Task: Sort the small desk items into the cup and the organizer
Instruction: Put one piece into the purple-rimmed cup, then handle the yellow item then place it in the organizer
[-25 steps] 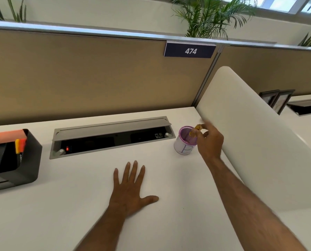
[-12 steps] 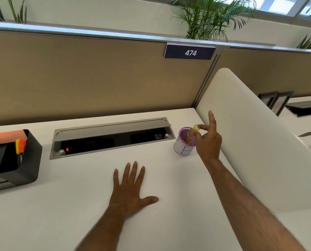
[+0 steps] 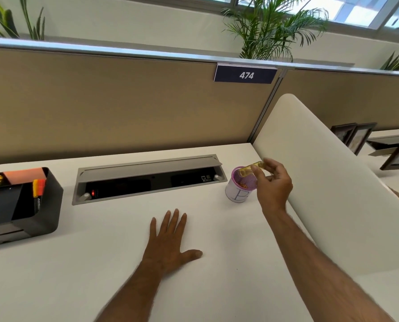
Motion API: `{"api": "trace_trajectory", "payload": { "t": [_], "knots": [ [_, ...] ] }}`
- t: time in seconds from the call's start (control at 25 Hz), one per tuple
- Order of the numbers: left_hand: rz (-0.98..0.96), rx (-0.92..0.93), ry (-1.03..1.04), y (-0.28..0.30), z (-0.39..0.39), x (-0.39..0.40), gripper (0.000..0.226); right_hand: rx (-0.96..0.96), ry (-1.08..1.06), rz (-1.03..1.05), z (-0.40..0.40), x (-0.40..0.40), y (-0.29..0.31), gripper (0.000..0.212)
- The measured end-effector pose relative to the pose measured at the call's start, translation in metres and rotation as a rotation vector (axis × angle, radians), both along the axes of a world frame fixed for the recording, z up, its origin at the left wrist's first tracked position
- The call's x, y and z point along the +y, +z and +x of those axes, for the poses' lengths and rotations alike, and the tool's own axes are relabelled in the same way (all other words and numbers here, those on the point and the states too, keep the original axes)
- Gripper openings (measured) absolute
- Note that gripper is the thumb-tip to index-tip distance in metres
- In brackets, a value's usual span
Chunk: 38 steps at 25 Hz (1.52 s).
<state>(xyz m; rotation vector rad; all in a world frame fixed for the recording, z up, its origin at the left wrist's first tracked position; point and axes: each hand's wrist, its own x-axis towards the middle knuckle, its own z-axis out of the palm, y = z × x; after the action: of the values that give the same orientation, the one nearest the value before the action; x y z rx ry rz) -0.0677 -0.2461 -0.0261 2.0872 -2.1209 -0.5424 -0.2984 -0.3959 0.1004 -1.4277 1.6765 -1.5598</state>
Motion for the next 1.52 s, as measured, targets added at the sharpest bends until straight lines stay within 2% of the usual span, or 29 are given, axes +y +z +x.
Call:
{"api": "trace_trajectory", "payload": {
  "t": [0.12,0.2,0.28,0.36,0.52,0.68,0.76,0.8,0.92,1.04,1.12,1.24,1.52],
  "knots": [
    [-0.058,0.096,0.070,0.019,0.001,-0.001,0.098,-0.294,0.090,0.066,0.022,0.024,0.011,0.019],
    [-0.189,0.345,0.175,0.036,-0.003,0.000,0.088,-0.512,0.140,0.170,0.042,0.046,0.017,0.014],
    [-0.286,0.643,0.288,0.058,-0.007,0.003,0.082,-0.720,0.169,0.361,0.063,0.071,0.021,0.015],
    [-0.365,0.796,0.325,0.076,-0.010,0.008,0.075,-0.864,0.209,0.573,0.081,0.094,0.021,0.018],
    [-0.534,0.868,0.318,0.097,-0.004,0.027,0.052,-0.950,0.366,0.798,0.110,0.138,0.017,0.036],
    [-0.605,0.881,0.355,0.098,0.012,0.060,0.035,-0.891,0.520,0.874,0.133,0.182,0.008,0.034],
    [-0.604,0.865,0.385,0.094,0.021,0.078,0.028,-0.771,0.565,0.877,0.140,0.199,0.001,0.034],
    [-0.605,0.848,0.404,0.091,0.027,0.088,0.027,-0.645,0.574,0.853,0.142,0.210,-0.005,0.034],
    [-0.609,0.782,0.442,0.086,0.047,0.121,0.025,0.017,0.681,0.652,0.140,0.246,-0.028,0.024],
    [-0.580,0.716,0.483,0.079,0.066,0.151,0.027,0.582,0.918,0.605,0.134,0.273,-0.056,0.061],
    [-0.562,0.695,0.522,0.073,0.074,0.166,0.031,0.811,0.974,0.602,0.134,0.281,-0.071,0.077],
    [-0.544,0.683,0.534,0.067,0.080,0.186,0.034,0.896,0.909,0.560,0.137,0.289,-0.082,0.082],
    [-0.523,0.645,0.544,0.059,0.081,0.214,0.026,0.979,0.865,0.473,0.153,0.307,-0.081,0.042]
  ]
}}
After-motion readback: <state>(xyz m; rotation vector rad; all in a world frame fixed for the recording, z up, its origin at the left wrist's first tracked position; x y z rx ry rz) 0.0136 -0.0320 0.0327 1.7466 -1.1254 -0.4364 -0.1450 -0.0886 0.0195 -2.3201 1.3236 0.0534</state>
